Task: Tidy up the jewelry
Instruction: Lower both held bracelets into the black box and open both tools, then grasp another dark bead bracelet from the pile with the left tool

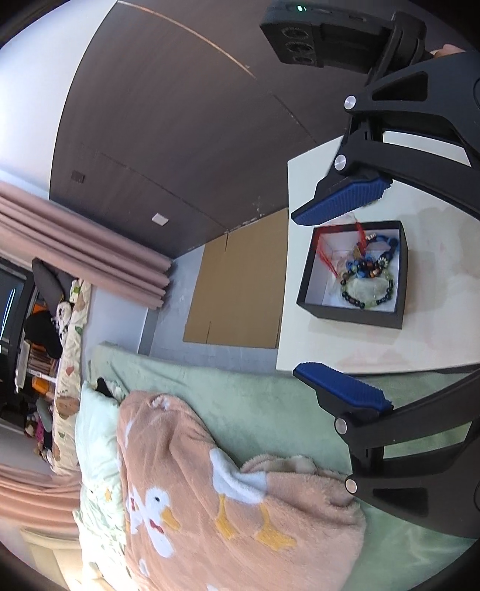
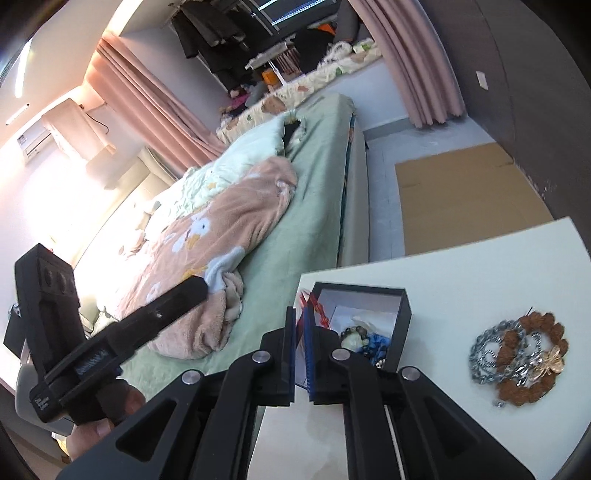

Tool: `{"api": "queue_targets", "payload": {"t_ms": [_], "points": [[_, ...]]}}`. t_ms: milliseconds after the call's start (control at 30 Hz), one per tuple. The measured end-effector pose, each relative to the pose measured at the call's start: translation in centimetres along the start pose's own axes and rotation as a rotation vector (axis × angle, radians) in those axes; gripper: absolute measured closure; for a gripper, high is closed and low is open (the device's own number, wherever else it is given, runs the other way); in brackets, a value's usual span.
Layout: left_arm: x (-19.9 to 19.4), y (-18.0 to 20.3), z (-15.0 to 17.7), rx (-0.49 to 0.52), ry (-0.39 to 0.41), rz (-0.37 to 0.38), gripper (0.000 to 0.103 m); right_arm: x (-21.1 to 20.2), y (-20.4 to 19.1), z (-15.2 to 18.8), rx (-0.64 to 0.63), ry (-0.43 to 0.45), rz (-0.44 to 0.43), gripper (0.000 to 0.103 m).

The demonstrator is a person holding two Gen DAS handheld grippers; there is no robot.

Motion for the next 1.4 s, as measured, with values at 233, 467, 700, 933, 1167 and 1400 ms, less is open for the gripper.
{"api": "queue_targets", "payload": {"t_ms": [233, 467, 700, 933, 1167, 1400], "points": [[0.5, 0.7, 0.4, -0.007, -0.012, 0.004, 0.02, -5.5, 4.3, -0.2, 0.093, 0.122, 0.062, 0.024], [1.2, 3.9, 1.8, 0.056, -0.039, 0.026, 0.02, -9.7, 8.1, 0.4, 0.141, 0.164, 0.184, 0.016], [1.4, 7.0, 3.1, 0.102, -0.059, 0.066, 0.015, -13.6, 10.6, 1.7, 0.159, 0.189, 0.276, 0.008], [2.0, 9.9, 4.4, 0.15, -0.088, 0.109, 0.014, -15.8, 13.7, 4.1, 0.244, 0.195, 0.33, 0.008], [2.7, 11.8, 5.7, 0.185, -0.114, 0.127, 0.013, -16.3, 15.1, 4.5, 0.274, 0.21, 0.363, 0.008], [3.8, 13.1, 6.6, 0.214, -0.135, 0.148, 0.014, -16.0, 16.6, 4.5, 0.311, 0.185, 0.36, 0.01]]}}
Point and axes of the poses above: each gripper's, at about its wrist camera, not at the fingertips, and x roughly the way its jaws point, y to its right, z to its underside, the point moved 8 cm from there along x, roughly the way its jaws point
